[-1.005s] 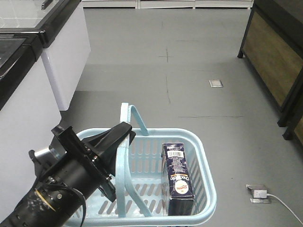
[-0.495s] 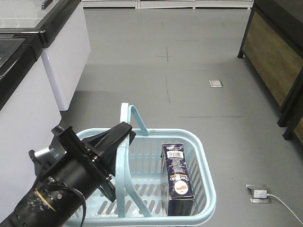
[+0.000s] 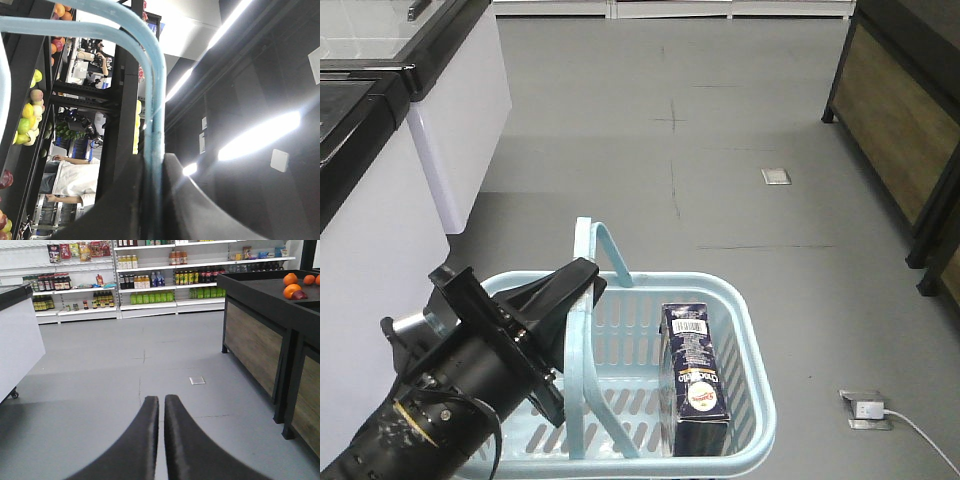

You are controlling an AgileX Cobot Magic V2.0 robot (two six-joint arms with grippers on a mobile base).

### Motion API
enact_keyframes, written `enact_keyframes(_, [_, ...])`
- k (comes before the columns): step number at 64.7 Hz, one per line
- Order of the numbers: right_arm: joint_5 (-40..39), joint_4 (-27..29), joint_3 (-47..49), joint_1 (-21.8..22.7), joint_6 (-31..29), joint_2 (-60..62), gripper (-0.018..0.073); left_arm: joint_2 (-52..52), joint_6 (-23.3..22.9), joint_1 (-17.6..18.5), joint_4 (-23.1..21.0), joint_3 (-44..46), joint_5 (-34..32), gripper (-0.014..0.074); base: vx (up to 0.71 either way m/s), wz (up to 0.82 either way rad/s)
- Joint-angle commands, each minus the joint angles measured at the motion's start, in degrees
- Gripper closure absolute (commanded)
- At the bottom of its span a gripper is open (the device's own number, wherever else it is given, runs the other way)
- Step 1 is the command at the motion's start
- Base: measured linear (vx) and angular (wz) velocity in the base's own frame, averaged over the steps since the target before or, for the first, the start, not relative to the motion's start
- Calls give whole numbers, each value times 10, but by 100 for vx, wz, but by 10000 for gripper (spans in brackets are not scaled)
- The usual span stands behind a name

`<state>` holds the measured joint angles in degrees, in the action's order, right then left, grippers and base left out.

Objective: Left arm holds basket, right arm returns cookies

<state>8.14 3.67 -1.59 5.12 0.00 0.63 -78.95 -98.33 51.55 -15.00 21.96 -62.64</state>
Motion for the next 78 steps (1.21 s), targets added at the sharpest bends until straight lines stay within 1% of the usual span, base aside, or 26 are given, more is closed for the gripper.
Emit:
enact_keyframes(1, [-43,-3,-10,0,-3,7,562,23,-3,4,5,17,-160,599,0,0])
enact_keyframes(43, [-43,-3,-10,0,-3,7,562,23,-3,4,5,17,-160,599,1,0])
enact_keyframes(78, [-43,-3,-10,0,-3,7,562,23,-3,4,5,17,-160,599,8,-1])
